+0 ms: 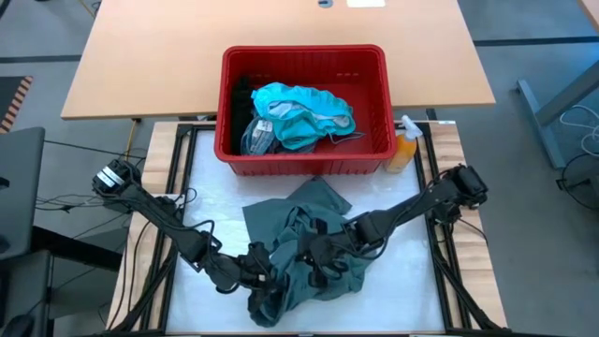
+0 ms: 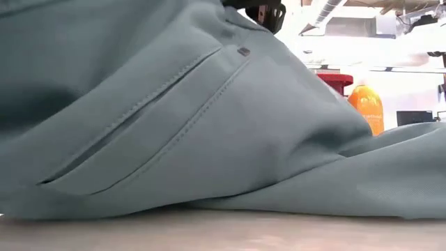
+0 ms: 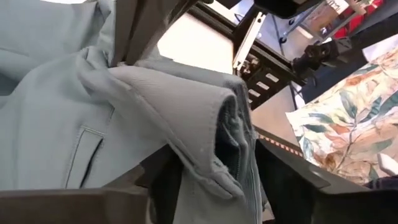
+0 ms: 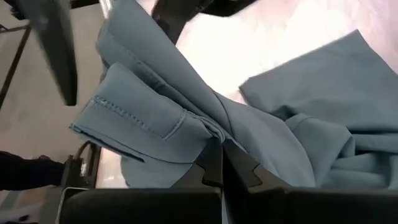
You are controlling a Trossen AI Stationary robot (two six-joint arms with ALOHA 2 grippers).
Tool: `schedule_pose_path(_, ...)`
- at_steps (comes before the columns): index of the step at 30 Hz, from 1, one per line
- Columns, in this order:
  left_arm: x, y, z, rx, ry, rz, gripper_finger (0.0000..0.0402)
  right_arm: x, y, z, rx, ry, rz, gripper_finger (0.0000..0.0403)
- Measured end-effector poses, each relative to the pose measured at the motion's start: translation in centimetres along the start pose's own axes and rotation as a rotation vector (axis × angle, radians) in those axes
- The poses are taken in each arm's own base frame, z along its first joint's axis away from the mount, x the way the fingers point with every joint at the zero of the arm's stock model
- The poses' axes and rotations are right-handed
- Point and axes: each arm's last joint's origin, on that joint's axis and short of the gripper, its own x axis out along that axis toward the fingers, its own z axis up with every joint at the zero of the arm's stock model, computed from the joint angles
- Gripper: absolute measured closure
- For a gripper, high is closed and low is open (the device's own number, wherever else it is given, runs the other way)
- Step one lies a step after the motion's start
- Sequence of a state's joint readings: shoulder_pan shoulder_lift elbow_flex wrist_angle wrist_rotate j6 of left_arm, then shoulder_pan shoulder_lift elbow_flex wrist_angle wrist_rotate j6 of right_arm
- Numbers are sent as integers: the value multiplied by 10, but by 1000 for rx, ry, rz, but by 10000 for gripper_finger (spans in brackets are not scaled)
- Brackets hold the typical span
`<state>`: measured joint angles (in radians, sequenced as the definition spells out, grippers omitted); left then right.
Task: Fold Laundry from Bin
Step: Fold the light blue pants
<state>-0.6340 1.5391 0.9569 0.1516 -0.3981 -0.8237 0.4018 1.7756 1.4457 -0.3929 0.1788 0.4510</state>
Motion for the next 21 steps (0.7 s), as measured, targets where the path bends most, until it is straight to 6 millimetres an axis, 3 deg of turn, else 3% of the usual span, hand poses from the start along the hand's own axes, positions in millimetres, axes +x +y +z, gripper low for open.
schedule_pose_path(21, 5, 8, 10, -204, -37, 23, 189, 4, -12, 3, 134, -8, 0, 387)
